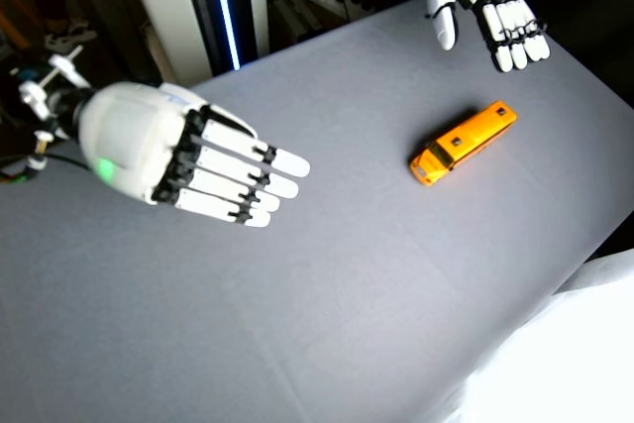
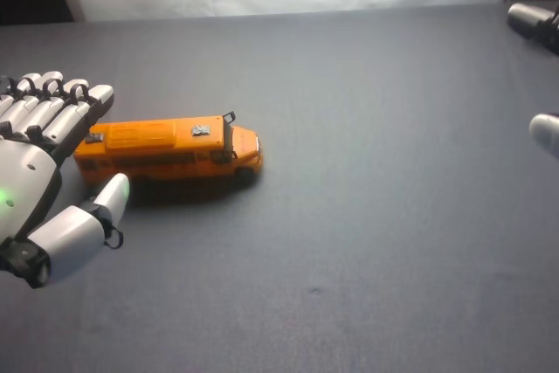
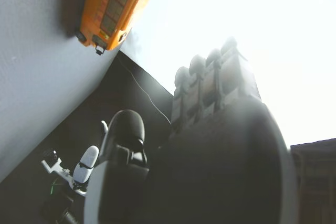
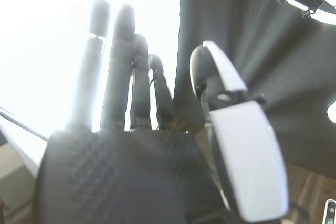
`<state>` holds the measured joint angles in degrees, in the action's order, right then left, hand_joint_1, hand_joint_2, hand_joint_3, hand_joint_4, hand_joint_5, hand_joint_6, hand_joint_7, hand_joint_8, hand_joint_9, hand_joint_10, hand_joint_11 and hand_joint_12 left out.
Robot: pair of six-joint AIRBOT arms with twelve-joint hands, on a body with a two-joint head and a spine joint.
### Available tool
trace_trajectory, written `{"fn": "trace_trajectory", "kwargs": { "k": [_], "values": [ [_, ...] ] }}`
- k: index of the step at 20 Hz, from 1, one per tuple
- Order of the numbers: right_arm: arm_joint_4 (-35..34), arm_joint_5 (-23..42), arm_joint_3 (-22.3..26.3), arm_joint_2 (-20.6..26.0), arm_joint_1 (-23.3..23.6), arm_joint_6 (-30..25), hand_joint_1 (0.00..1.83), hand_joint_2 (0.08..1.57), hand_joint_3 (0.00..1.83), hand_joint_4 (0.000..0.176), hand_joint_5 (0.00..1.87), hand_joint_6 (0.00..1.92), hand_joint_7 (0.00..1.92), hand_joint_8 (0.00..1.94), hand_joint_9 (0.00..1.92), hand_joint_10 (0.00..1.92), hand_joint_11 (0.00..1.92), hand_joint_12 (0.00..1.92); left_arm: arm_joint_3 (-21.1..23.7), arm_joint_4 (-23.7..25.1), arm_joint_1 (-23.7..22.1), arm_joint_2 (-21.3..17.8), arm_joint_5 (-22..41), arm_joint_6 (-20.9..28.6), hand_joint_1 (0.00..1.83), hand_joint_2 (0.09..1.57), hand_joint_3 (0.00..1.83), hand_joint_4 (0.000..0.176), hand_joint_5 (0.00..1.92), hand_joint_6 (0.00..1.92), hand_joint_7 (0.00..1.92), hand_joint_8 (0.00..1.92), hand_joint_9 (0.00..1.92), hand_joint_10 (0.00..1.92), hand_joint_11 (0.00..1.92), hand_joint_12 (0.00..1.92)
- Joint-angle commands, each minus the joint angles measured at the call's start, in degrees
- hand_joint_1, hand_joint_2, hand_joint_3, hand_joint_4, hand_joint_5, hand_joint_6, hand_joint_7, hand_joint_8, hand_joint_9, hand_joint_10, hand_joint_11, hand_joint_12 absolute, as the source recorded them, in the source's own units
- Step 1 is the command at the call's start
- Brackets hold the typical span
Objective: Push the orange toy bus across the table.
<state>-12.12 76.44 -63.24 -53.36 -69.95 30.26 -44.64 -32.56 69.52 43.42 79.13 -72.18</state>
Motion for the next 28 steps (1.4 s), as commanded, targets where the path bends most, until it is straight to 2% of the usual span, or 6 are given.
{"fn": "trace_trajectory", "kwargs": {
  "k": [1, 7, 13, 15, 21, 28],
  "values": [
    [-0.6, 6.9, -0.3, 0.0, 0.5, -0.3, 0.45, 1.42, 0.01, 0.000, 0.03, 0.00, 0.03, 0.00, 0.04, 0.00, 0.04, 0.09, -0.2, 2.0, -0.4, 0.1, 6.8, -0.1, 0.05, 1.46, 0.02, 0.000, 0.16, 0.01, 0.14, 0.00, 0.09, 0.00, 0.03, 0.03],
    [-0.4, 6.5, -0.3, 0.0, 0.4, -0.4, 0.51, 1.42, 0.00, 0.000, 0.02, 0.00, 0.02, 0.00, 0.03, 0.00, 0.05, 0.05, -0.9, 0.0, 0.0, -0.6, 6.2, -0.1, 0.12, 1.51, 0.01, 0.000, 0.14, 0.00, 0.14, 0.01, 0.11, 0.01, 0.04, 0.05],
    [-0.4, 6.4, -0.3, -0.1, 0.4, -0.5, 0.51, 1.41, 0.00, 0.000, 0.03, 0.00, 0.02, 0.00, 0.02, 0.00, 0.05, 0.03, -4.3, -10.0, 0.2, -0.8, 5.3, -0.4, 0.00, 1.51, 0.00, 0.000, 0.08, 0.00, 0.09, 0.00, 0.10, 0.00, 0.11, 0.08],
    [-0.4, 6.3, -0.3, -0.1, 0.4, -0.5, 0.51, 1.42, 0.00, 0.000, 0.03, 0.00, 0.03, 0.00, 0.02, 0.00, 0.04, 0.03, -5.0, -12.9, 0.4, -0.8, 4.5, -1.2, 0.00, 1.54, 0.01, 0.000, 0.06, 0.00, 0.04, 0.00, 0.07, 0.00, 0.01, 0.02],
    [-0.4, 5.7, -0.4, -0.7, 0.4, -0.5, 0.57, 1.42, 0.00, 0.000, 0.06, 0.01, 0.05, 0.01, 0.04, 0.00, 0.06, 0.02, -8.4, -17.6, -0.1, 1.9, -5.3, -6.7, 0.00, 1.44, 0.00, 0.000, 0.03, 0.00, 0.03, 0.01, 0.02, 0.01, 0.02, 0.01],
    [-0.4, 5.5, -0.4, -0.7, 0.4, -0.5, 0.53, 1.42, 0.00, 0.000, 0.08, 0.00, 0.07, 0.00, 0.06, 0.00, 0.07, 0.02, -11.2, -18.1, -1.4, 4.7, -12.4, -8.1, 0.00, 1.44, 0.00, 0.000, 0.06, 0.01, 0.06, 0.01, 0.05, 0.01, 0.00, 0.00]
  ]
}}
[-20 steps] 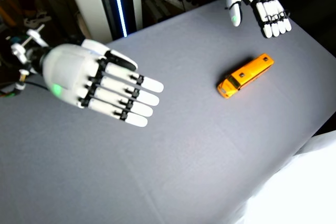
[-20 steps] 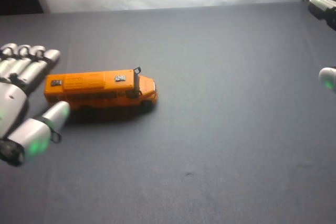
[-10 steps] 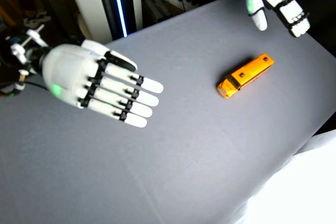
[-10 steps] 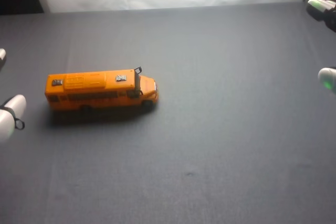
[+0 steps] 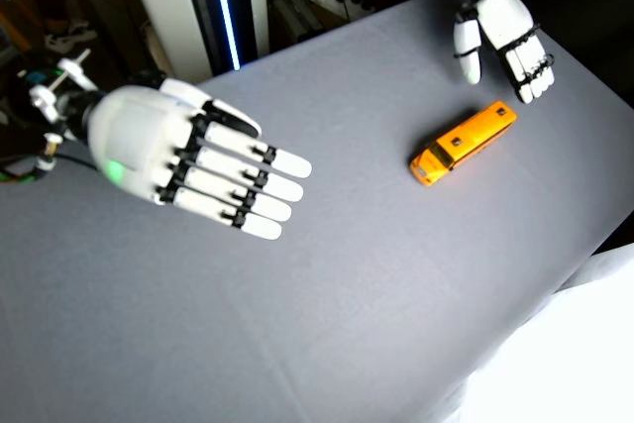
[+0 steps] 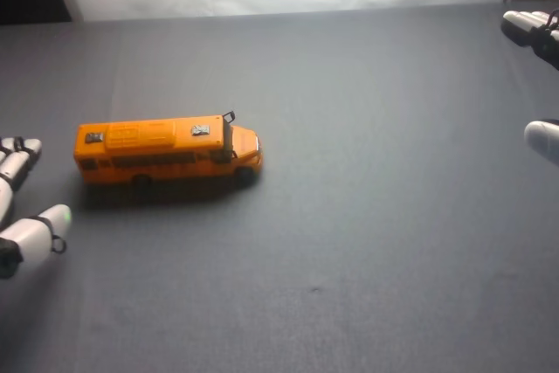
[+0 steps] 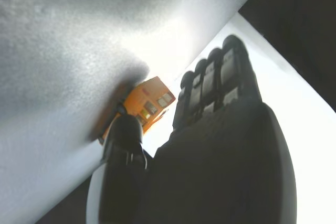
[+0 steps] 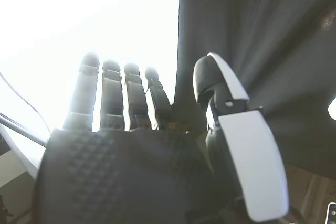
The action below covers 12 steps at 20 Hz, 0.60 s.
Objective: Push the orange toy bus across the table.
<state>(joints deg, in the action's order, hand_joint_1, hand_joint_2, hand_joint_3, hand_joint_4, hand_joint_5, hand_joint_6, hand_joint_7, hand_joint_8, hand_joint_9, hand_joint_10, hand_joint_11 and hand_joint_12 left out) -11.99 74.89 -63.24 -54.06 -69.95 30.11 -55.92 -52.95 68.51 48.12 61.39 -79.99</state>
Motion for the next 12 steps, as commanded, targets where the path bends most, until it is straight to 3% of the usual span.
{"fn": "trace_trajectory", "kwargs": {
  "k": [1, 4, 12],
  "values": [
    [-0.5, 7.0, -0.4, -0.1, 0.4, -0.4, 0.53, 1.43, 0.00, 0.000, 0.08, 0.00, 0.07, 0.00, 0.06, 0.00, 0.07, 0.02, -0.2, 2.9, -1.1, 0.4, 4.3, -0.7, 0.00, 1.44, 0.00, 0.000, 0.06, 0.01, 0.07, 0.02, 0.05, 0.01, 0.00, 0.00],
    [-0.5, 6.9, -0.4, -0.1, 0.4, -0.6, 0.52, 1.43, 0.00, 0.000, 0.09, 0.01, 0.08, 0.01, 0.07, 0.01, 0.08, 0.02, -0.8, 4.6, -4.0, 1.8, 1.6, -3.8, 0.00, 1.42, 0.00, 0.000, 0.02, 0.00, 0.03, 0.00, 0.02, 0.00, 0.00, 0.00],
    [-0.5, 6.9, -0.4, -0.2, 0.0, -0.8, 0.52, 1.42, 0.00, 0.000, 0.12, 0.00, 0.11, 0.00, 0.09, 0.00, 0.10, 0.02, 0.2, 9.1, -6.5, 3.9, 1.4, -4.1, 0.00, 1.42, 0.00, 0.000, 0.00, 0.00, 0.00, 0.00, 0.00, 0.00, 0.00, 0.00]
  ]
}}
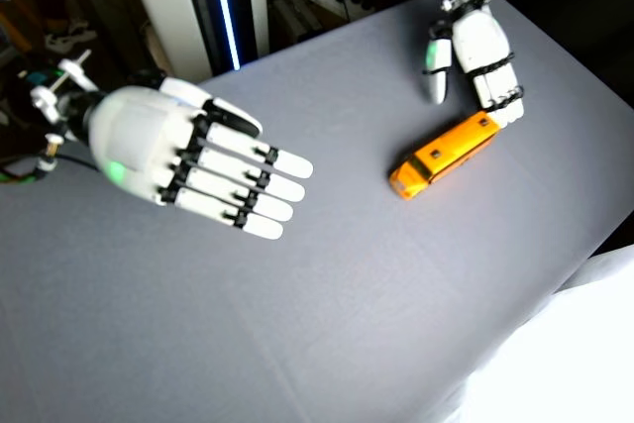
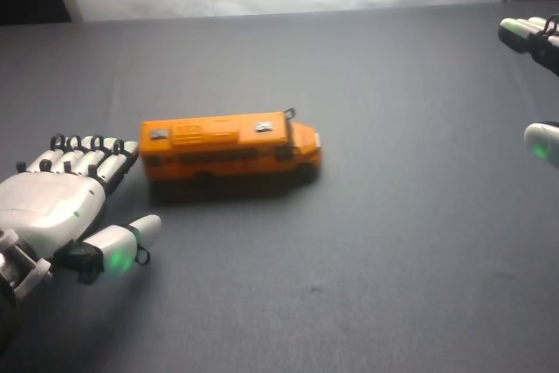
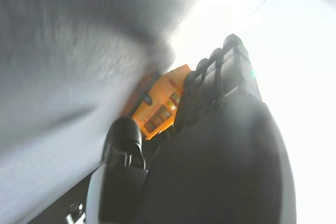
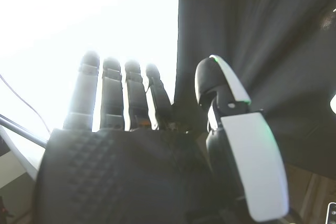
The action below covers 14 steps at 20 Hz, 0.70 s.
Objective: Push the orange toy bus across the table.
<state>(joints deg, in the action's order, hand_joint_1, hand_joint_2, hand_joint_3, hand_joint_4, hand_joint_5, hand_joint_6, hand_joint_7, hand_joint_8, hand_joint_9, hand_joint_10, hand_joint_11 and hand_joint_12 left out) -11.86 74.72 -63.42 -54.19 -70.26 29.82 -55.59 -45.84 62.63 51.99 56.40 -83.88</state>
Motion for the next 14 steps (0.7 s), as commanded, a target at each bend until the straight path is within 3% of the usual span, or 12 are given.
{"fn": "trace_trajectory", "kwargs": {
  "k": [1, 6, 14],
  "values": [
    [-0.7, 7.1, -0.2, -0.1, 0.3, -0.5, 0.49, 1.42, 0.00, 0.000, 0.12, 0.00, 0.11, 0.00, 0.08, 0.00, 0.10, 0.02, 0.1, 2.0, -0.6, -0.1, 6.9, -0.2, 0.00, 1.42, 0.00, 0.000, 0.00, 0.00, 0.00, 0.00, 0.00, 0.00, 0.00, 0.00],
    [-0.7, 7.1, -0.2, -0.2, 0.2, -0.5, 0.58, 1.41, 0.00, 0.000, 0.13, 0.00, 0.11, 0.00, 0.08, 0.00, 0.09, 0.01, 2.4, 4.0, -0.6, -1.2, 11.2, 0.0, 0.00, 1.39, 0.00, 0.000, 0.00, 0.00, 0.01, 0.00, 0.01, 0.00, 0.00, 0.00],
    [-0.7, 7.1, -0.3, -0.2, 0.2, -0.5, 0.57, 1.41, 0.00, 0.000, 0.14, 0.00, 0.12, 0.00, 0.09, 0.00, 0.09, 0.00, 5.6, 11.9, -0.2, -3.9, 20.3, 7.7, 0.00, 1.41, 0.00, 0.000, 0.07, 0.02, 0.07, 0.01, 0.05, 0.01, 0.01, 0.00]
  ]
}}
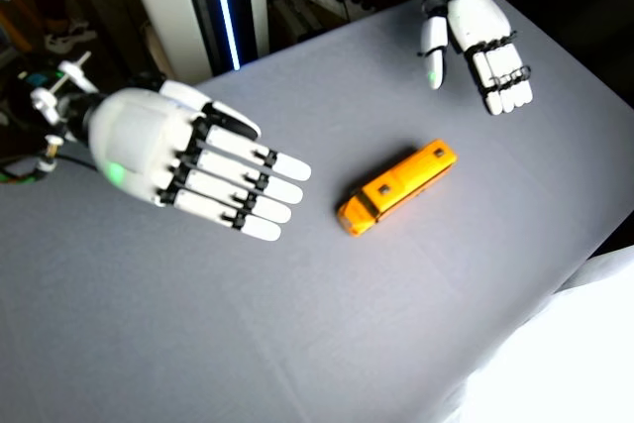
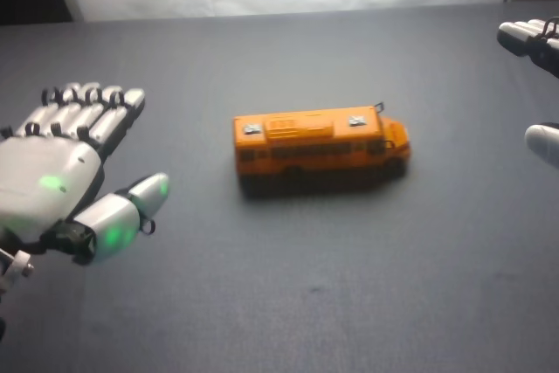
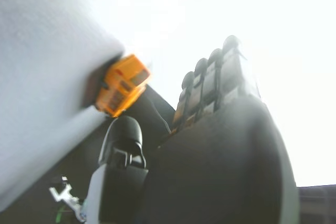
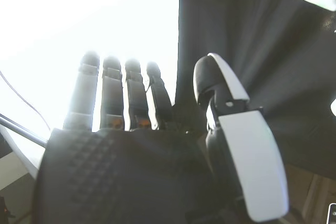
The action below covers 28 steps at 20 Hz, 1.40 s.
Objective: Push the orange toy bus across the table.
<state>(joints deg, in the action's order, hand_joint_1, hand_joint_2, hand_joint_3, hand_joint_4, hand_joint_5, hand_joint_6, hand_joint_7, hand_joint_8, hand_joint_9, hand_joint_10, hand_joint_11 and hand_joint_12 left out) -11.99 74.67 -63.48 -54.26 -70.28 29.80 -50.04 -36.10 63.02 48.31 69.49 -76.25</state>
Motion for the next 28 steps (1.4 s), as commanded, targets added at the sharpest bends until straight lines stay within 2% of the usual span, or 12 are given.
{"fn": "trace_trajectory", "kwargs": {
  "k": [1, 4, 10, 12, 18, 21, 22, 24, 25, 26, 27, 28],
  "values": [
    [-0.6, 7.2, -0.2, -0.1, 0.3, -0.5, 0.57, 1.41, 0.00, 0.000, 0.14, 0.00, 0.12, 0.00, 0.09, 0.00, 0.09, 0.00, 0.2, 2.8, -0.5, -0.4, 8.1, 1.0, 0.00, 1.41, 0.00, 0.000, 0.07, 0.02, 0.07, 0.01, 0.05, 0.01, 0.01, 0.00],
    [-0.8, 8.2, -0.3, -0.1, 0.3, -0.5, 0.48, 1.43, 0.01, 0.000, 0.12, 0.00, 0.11, 0.00, 0.07, 0.00, 0.07, 0.00, 1.0, 6.9, 1.1, -2.1, 14.5, 7.8, 0.00, 1.34, 0.00, 0.000, 0.06, 0.01, 0.07, 0.01, 0.04, 0.01, 0.03, 0.01],
    [-1.8, 14.0, 0.1, 0.7, 0.3, -0.8, 0.48, 1.39, 0.00, 0.000, 0.16, 0.01, 0.15, 0.00, 0.10, 0.00, 0.10, 0.01, 2.9, 10.0, 3.3, -3.9, 24.2, 12.0, 0.00, 1.39, 0.02, 0.000, 0.08, 0.00, 0.10, 0.00, 0.07, 0.00, 0.03, 0.01],
    [-2.1, 16.0, 0.3, 1.0, 0.3, -0.8, 0.63, 1.39, 0.00, 0.000, 0.23, 0.01, 0.19, 0.01, 0.13, 0.01, 0.11, 0.02, 2.3, 10.9, 3.5, -3.7, 25.9, 14.9, 0.00, 1.41, 0.02, 0.000, 0.02, 0.00, 0.01, 0.00, 0.00, 0.00, 0.00, 0.00],
    [-2.1, 25.6, 1.9, 2.1, 0.3, -0.3, 0.78, 1.43, 0.00, 0.000, 0.20, 0.00, 0.15, 0.00, 0.12, 0.00, 0.10, 0.03, 3.0, 16.2, 2.7, -4.8, 29.9, 16.2, 0.00, 1.53, 0.01, 0.000, 0.07, 0.00, 0.06, 0.00, 0.01, 0.00, 0.00, 0.00],
    [-1.5, 26.3, 3.3, 3.2, 0.7, 0.8, 0.77, 1.46, 0.00, 0.000, 0.17, 0.00, 0.11, 0.00, 0.07, 0.00, 0.03, 0.00, 3.1, 16.7, 2.6, -4.7, 29.9, 17.1, 0.00, 1.51, 0.00, 0.000, 0.06, 0.01, 0.05, 0.00, 0.02, 0.00, 0.00, 0.00],
    [-1.2, 26.3, 3.8, 3.2, 0.7, 0.9, 0.88, 1.41, 0.00, 0.000, 0.18, 0.01, 0.12, 0.00, 0.08, 0.00, 0.04, 0.01, 3.2, 17.1, 2.5, -4.7, 29.9, 17.4, 0.00, 1.50, 0.00, 0.000, 0.13, 0.01, 0.09, 0.00, 0.04, 0.00, 0.00, 0.00],
    [-0.2, 26.3, 4.7, 3.3, 1.1, 1.6, 0.89, 1.36, 0.00, 0.000, 0.10, 0.00, 0.08, 0.00, 0.01, 0.00, 0.01, 0.00, 3.5, 18.4, 2.4, -4.8, 29.9, 17.7, 0.00, 1.50, 0.00, 0.000, 0.21, 0.01, 0.17, 0.01, 0.09, 0.01, 0.00, 0.00],
    [0.3, 26.4, 5.0, 3.3, 1.5, 2.0, 1.14, 1.31, 0.00, 0.000, 0.12, 0.01, 0.08, 0.00, 0.01, 0.00, 0.00, 0.00, 3.4, 19.1, 1.9, -4.6, 29.9, 17.5, 0.00, 1.50, 0.00, 0.000, 0.21, 0.01, 0.17, 0.00, 0.08, 0.00, 0.00, 0.00],
    [0.8, 26.4, 5.3, 3.3, 2.0, 2.3, 1.14, 1.31, 0.00, 0.000, 0.12, 0.01, 0.08, 0.00, 0.01, 0.00, 0.00, 0.00, 3.5, 19.2, 1.5, -4.6, 29.9, 17.4, 0.00, 1.50, 0.00, 0.000, 0.21, 0.01, 0.17, 0.00, 0.08, 0.00, 0.00, 0.00],
    [1.7, 26.4, 5.6, 3.4, 2.8, 2.8, 1.25, 1.26, 0.00, 0.030, 0.22, 0.01, 0.10, 0.00, 0.04, 0.00, 0.00, 0.00, 3.5, 19.4, 1.2, -4.7, 29.9, 18.1, 0.00, 1.49, 0.00, 0.000, 0.20, 0.00, 0.16, 0.00, 0.07, 0.00, 0.00, 0.00],
    [2.4, 26.4, 5.8, 3.4, 3.2, 3.3, 1.26, 1.28, 0.00, 0.052, 0.20, 0.00, 0.07, 0.00, 0.03, 0.00, 0.00, 0.00, 3.3, 19.8, 1.0, -4.6, 29.9, 18.4, 0.00, 1.49, 0.00, 0.000, 0.19, 0.00, 0.16, 0.00, 0.07, 0.00, 0.00, 0.00]
  ]
}}
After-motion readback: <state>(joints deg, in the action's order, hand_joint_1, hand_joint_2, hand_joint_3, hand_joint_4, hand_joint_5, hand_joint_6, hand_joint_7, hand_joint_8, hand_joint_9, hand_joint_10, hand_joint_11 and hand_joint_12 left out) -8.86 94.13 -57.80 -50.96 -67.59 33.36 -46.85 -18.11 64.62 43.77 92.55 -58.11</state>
